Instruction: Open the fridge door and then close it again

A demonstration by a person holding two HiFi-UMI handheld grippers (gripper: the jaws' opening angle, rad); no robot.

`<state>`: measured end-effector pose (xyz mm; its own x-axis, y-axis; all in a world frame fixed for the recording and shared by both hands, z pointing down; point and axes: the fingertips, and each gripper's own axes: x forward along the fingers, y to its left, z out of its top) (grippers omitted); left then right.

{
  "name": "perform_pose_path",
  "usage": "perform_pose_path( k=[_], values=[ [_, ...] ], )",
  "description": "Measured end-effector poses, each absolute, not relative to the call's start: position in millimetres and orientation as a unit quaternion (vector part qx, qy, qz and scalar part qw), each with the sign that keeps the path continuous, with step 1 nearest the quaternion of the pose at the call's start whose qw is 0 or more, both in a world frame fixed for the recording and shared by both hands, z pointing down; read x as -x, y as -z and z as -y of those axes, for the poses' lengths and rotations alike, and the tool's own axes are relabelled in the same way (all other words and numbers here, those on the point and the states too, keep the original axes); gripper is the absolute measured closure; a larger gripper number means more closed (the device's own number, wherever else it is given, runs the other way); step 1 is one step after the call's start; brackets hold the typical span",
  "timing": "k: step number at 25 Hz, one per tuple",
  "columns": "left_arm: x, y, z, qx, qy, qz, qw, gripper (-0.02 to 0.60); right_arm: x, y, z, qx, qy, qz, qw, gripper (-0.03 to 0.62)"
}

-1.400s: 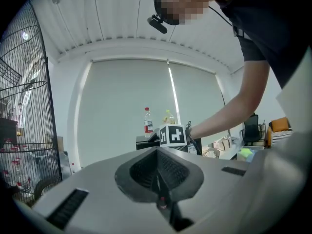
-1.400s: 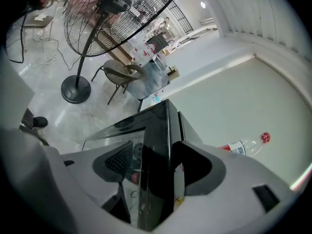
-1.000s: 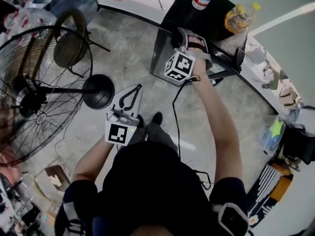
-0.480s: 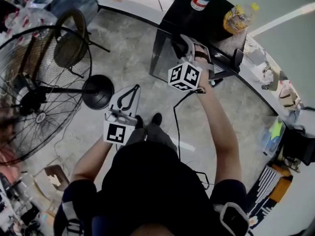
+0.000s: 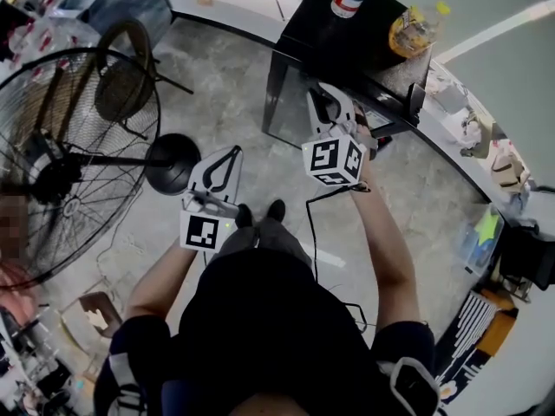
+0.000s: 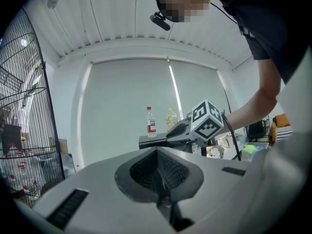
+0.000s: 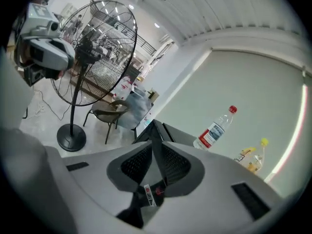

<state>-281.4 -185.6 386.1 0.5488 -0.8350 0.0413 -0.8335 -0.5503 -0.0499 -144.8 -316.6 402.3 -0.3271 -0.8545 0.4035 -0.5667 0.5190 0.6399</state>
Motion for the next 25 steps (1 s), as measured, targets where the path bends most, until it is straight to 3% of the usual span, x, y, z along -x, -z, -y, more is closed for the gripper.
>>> perform_pose_path(
  k=[8,25],
  values=[
    [282.9,-380.7,186.1,0.875,0.023,-0.484,0.018,0.558,125.5,-383.8,281.8,-0.491,0.129,0.811,0.292,0.574],
    [281.6,-369.3,184.2,0.866,0.007,-0.5,0.026,0.558,70.1,-342.1,205.8,-0.573,0.031,0.809,0.127,0.574]
  ],
)
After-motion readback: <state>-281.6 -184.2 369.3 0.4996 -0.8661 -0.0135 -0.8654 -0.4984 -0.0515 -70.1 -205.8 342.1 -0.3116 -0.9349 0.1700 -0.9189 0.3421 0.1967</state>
